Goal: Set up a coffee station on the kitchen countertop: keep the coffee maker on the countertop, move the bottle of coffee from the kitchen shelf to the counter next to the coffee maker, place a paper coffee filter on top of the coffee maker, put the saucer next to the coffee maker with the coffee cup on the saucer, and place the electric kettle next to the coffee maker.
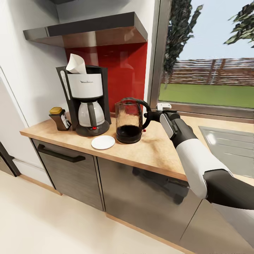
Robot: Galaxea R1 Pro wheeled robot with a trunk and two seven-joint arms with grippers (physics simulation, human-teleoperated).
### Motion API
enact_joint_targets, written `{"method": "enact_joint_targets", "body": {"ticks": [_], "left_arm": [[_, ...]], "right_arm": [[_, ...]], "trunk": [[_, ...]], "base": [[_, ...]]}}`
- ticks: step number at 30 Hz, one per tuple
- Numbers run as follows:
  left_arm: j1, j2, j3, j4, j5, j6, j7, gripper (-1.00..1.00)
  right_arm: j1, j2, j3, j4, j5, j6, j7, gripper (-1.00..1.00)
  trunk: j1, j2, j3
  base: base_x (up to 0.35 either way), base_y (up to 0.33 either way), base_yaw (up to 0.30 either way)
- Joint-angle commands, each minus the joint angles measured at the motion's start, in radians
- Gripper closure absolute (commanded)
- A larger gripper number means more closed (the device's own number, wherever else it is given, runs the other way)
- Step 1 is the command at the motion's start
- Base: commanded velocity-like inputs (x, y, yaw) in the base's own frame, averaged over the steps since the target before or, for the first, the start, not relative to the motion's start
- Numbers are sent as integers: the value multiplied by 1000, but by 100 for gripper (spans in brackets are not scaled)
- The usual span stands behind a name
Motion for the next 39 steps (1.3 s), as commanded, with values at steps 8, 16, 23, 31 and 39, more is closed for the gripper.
{"method": "enact_joint_targets", "body": {"ticks": [8,16,23,31,39], "left_arm": [[0,0,0,0,4,4,-4,-100],[0,0,0,0,3,4,-4,-100],[0,0,0,0,3,4,-4,-100],[0,0,0,0,4,4,-4,-100],[0,0,0,0,3,4,-4,-100]], "right_arm": [[0,-1,4,-1,-10,4,-9,-100],[0,-1,4,-1,-10,4,-9,-100],[0,-1,4,-1,-10,4,-9,-100],[1,-2,4,-2,-10,4,-7,-100],[2,-10,1,-15,-13,7,2,-100]], "trunk": [[0,0,-1],[0,0,-1],[0,0,-1],[0,0,-1],[0,0,-1]], "base": [[-73,0,0],[-88,0,0],[-234,0,0],[-325,0,0],[-256,0,0]]}}
